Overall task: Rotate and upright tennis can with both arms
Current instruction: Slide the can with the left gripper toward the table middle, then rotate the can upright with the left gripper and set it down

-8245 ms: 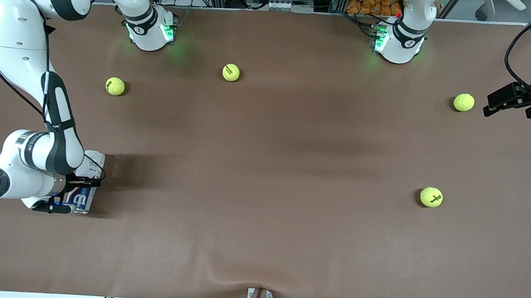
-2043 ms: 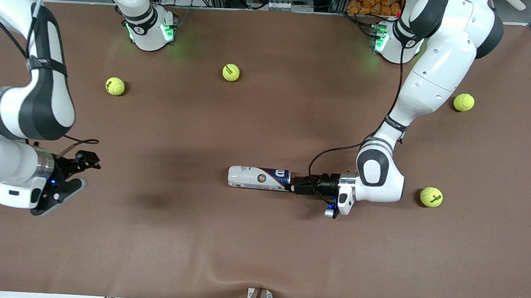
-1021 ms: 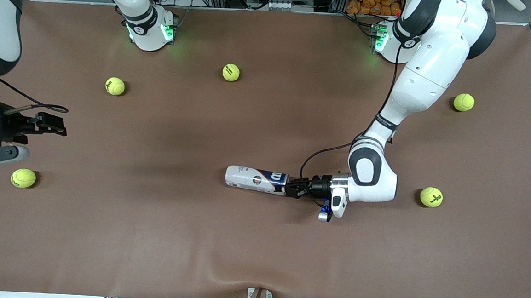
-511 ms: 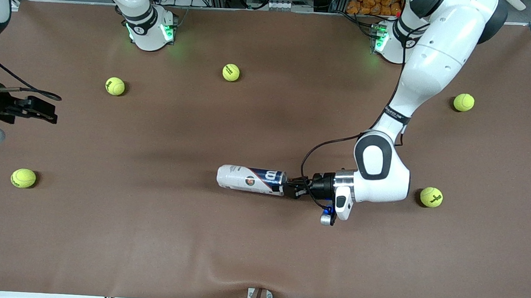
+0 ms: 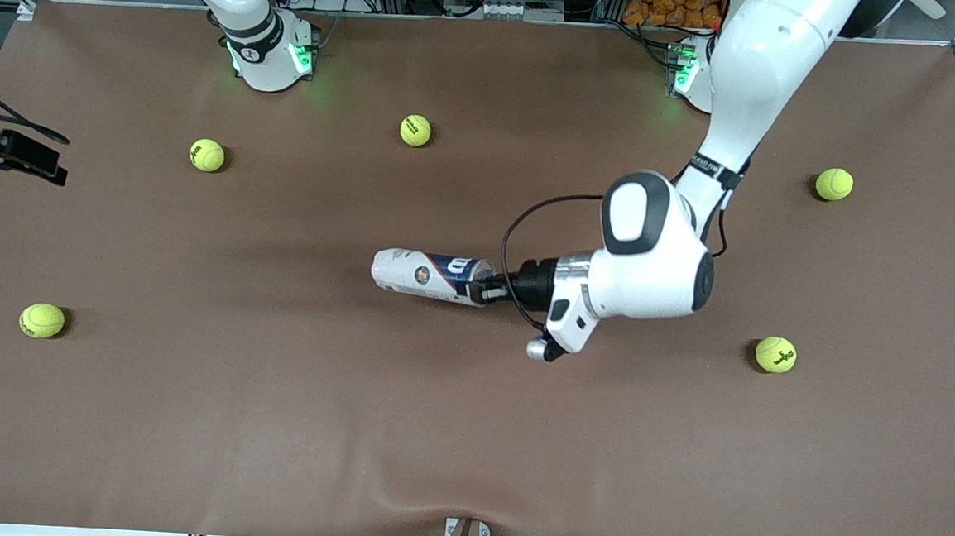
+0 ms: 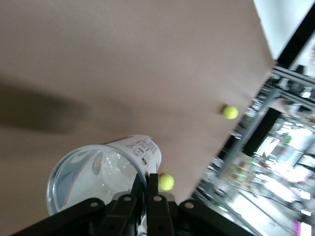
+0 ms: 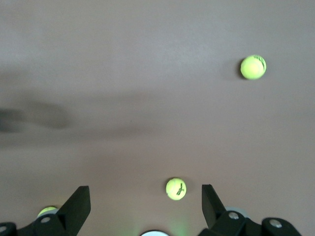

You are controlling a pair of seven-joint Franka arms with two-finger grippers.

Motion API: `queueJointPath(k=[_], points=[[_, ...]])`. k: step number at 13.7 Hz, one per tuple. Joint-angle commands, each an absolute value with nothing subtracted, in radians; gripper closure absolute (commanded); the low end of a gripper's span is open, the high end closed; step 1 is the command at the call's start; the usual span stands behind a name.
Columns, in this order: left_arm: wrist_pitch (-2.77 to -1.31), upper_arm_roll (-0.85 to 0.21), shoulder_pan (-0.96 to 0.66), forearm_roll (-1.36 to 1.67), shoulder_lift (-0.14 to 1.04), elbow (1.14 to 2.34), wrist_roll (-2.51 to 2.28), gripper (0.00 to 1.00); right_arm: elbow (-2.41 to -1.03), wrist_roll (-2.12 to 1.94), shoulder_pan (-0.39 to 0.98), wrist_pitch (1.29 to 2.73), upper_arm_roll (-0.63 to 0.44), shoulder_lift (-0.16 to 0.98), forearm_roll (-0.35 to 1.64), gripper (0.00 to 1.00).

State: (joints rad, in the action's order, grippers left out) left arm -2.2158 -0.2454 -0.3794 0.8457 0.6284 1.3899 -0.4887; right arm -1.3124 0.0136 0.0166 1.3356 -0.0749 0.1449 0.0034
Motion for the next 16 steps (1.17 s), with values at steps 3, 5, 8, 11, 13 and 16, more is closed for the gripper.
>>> queueJointPath(k=[3,5,8,11,13,16], points=[[-2.191,-0.247,-0.416,0.488,0.511,1.416,-0.62,1.0,-1.419,0.184,-0.052,1.322,0.034,0.037,0.021,0.0],[-2.128,-0.245,-0.458,0.341,0.509,1.414,-0.633,1.0,-1.495,0.172,-0.055,1.354,0.037,-0.018,0.02,0.0],[-2.12,-0.236,-0.557,0.067,0.518,1.414,-0.658,1.0,-1.506,0.117,-0.072,1.377,0.04,-0.028,0.015,0.0],[-2.117,-0.235,-0.623,-0.119,0.534,1.414,-0.65,1.0,-1.506,0.075,-0.08,1.41,0.04,-0.023,0.011,0.0],[-2.115,-0.232,-0.646,-0.172,0.54,1.416,-0.65,0.92,-1.503,0.081,-0.075,1.41,0.04,-0.021,0.011,0.0],[-2.115,-0.233,-0.673,-0.259,0.566,1.416,-0.647,0.72,-1.505,0.087,-0.069,1.417,0.04,-0.018,0.011,0.0]])
